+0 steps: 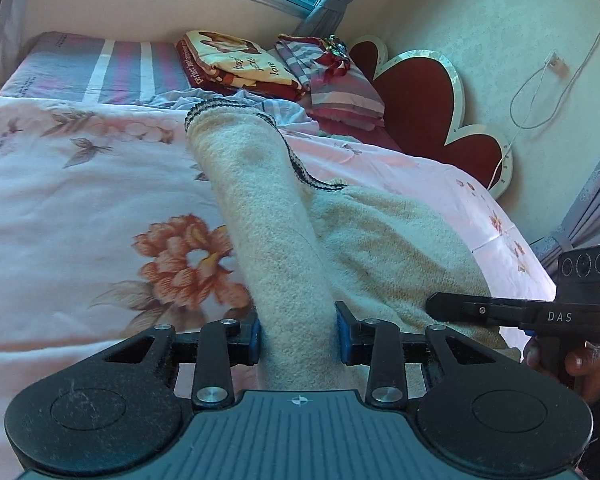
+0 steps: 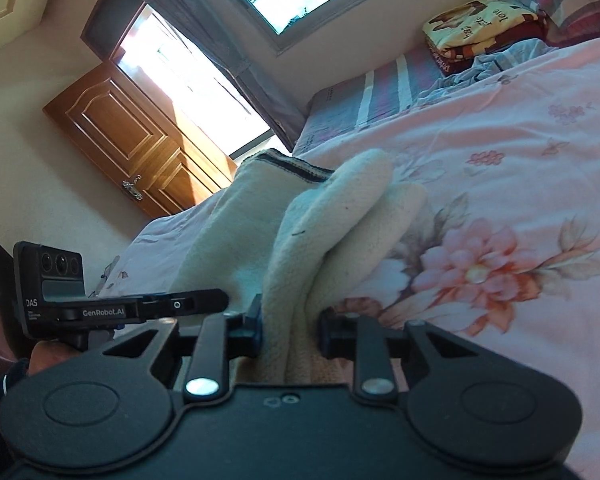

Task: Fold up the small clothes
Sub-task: 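Grasp the end of the folded sweater with both tools, then fold the end over onto the sweater and open both tools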

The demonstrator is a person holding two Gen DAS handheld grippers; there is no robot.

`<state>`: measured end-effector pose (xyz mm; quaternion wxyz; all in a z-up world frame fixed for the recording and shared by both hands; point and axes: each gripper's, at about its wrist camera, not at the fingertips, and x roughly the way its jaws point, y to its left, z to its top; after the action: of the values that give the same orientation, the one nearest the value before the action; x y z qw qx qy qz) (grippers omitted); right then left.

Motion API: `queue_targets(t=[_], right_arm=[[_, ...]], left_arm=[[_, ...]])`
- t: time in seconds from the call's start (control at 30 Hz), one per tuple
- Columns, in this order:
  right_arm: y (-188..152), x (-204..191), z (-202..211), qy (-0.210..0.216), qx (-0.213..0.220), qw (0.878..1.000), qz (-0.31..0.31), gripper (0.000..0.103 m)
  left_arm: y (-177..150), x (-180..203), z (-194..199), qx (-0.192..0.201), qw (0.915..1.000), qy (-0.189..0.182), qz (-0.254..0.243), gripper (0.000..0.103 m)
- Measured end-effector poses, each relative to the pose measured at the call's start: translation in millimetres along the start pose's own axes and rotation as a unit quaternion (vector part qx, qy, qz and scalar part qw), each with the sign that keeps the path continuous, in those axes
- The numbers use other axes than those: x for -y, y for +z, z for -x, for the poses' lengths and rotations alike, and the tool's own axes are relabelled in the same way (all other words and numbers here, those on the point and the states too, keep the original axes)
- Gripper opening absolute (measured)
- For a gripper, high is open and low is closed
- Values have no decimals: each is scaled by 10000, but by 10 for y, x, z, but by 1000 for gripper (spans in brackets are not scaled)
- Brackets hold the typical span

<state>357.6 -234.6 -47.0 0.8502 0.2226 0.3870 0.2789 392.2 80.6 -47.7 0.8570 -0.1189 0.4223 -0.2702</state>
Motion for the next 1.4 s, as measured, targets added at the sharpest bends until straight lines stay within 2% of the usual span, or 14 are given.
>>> queue_targets(t=[0.2, 0.4, 0.47, 0.5, 0.53, 0.63, 0.8, 0.9, 1.03, 1.1, 1.17, 1.27, 1.33, 1.4], right_arm=[[-352, -552, -546, 364, -228, 9991, -16, 24], [-676, -789, -1016, 462, -608, 9970, -152, 24], [-739, -745, -1032, 336, -650, 9971, -206, 25], [-764, -690, -1029, 282, -672, 9969, -294, 25], [-800, -615, -1020, 239, -686, 9963, -452, 26], [-841, -471, -1006, 295, -666, 9951, -662, 26], [-937, -520, -1005, 293, -587, 9956, -667, 25], [-925, -589, -981, 186, -647, 9962, -560, 28], [-816, -823, -636, -469, -328, 9984, 5, 56], [-822, -976, -417, -417, -156, 9981, 429, 47], [-893, -1197, -258, -320, -84, 9944, 1004, 22], [-1105, -1458, -243, -215, -276, 9844, 1727, 22], [-1275, -1559, -319, -363, -435, 9747, 2163, 28], [-1406, -1558, -443, -687, -714, 9655, 2406, 25]], left_arm=[[-324, -663, 687, -28, 9992, 358, 170, 35], [-790, -1287, 923, -174, 9947, 603, 817, 36], [-949, -1433, 966, 28, 9926, 492, 1108, 46], [-1021, -1508, 986, 140, 9906, 449, 1286, 60], [-1087, -1587, 995, 237, 9871, 402, 1533, 64], [-1251, -1665, 956, 562, 9824, 203, 1768, 64], [-1236, -1529, 898, 601, 9864, 571, 1421, 64], [-1136, -1290, 1041, 622, 9864, 1138, 1008, 65], [-1072, -979, 1351, 905, 9894, 1112, 233, 65], [-1070, -847, 1433, 1047, 9902, 920, -52, 65], [-1100, -734, 1445, 1033, 9918, 709, -243, 65], [-1217, -518, 1287, 667, 9919, 855, -664, 65], [-1351, -434, 1207, 516, 9892, 1052, -880, 65], [-1504, -368, 1209, 560, 9844, 1248, -1105, 65]])
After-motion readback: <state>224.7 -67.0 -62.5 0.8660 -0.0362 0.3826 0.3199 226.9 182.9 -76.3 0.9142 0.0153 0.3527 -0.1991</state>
